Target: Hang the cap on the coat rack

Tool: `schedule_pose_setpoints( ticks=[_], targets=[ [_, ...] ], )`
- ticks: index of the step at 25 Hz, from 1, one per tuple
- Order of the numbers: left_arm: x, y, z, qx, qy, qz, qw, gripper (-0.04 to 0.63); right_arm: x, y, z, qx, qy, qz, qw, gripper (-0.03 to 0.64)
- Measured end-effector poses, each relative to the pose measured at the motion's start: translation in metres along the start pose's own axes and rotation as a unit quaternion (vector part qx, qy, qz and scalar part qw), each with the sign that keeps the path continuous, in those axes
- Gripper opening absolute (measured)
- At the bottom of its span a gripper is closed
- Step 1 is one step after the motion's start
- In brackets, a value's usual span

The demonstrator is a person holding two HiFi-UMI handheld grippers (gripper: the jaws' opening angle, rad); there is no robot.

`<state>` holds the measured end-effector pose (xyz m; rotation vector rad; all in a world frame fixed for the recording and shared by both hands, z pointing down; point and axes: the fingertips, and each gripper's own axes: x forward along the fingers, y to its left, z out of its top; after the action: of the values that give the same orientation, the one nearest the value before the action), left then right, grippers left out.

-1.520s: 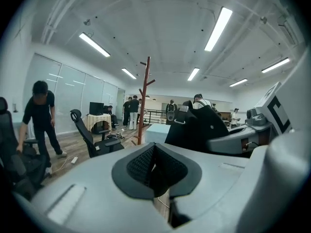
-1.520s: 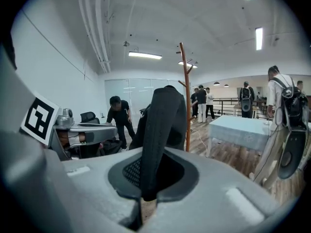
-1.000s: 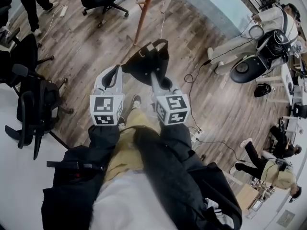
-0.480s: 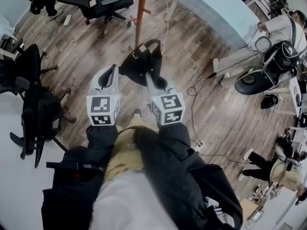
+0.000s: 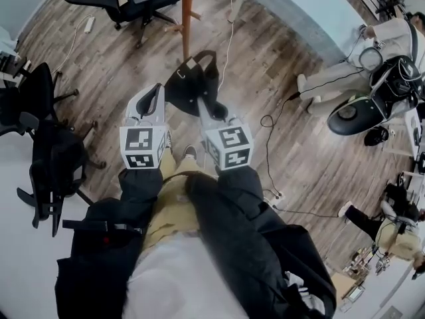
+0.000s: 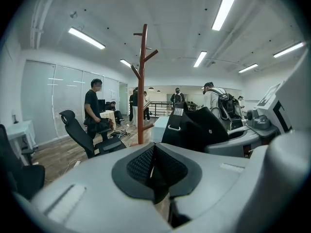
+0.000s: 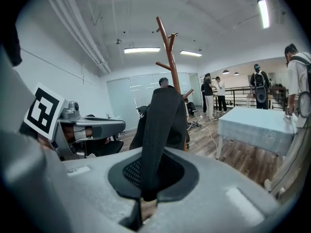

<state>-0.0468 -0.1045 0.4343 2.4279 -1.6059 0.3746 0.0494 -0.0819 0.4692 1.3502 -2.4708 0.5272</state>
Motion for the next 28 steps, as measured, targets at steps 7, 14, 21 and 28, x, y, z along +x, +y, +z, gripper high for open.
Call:
schedule_pose_setpoints(
  ticks=[7, 14, 21, 28],
  targets=[
    [0.046, 0.017, 0.007, -0.006, -0.002, -0.036, 0.9993, -0.005, 0.032, -0.014, 0.006, 0.004, 0.014, -0.028, 1.0, 0.012],
    [0.087, 0.04, 0.024, -0.004, -0.004, -0.072, 0.9974, -0.005, 0.072, -0.032, 0.026, 0.008, 0.021, -0.062, 0.998, 0.012],
    [0.115, 0.072, 0.023, -0.015, 0.007, -0.098, 0.995, -0.005, 0.107, -0.042, 0.03, 0.015, 0.039, -0.096, 0.994, 0.012],
    [0.131, 0.076, 0.012, -0.019, 0.022, -0.113, 0.9931, -0.005, 0.125, -0.056, 0.017, 0.018, 0.058, -0.113, 0.992, 0.012]
  ],
)
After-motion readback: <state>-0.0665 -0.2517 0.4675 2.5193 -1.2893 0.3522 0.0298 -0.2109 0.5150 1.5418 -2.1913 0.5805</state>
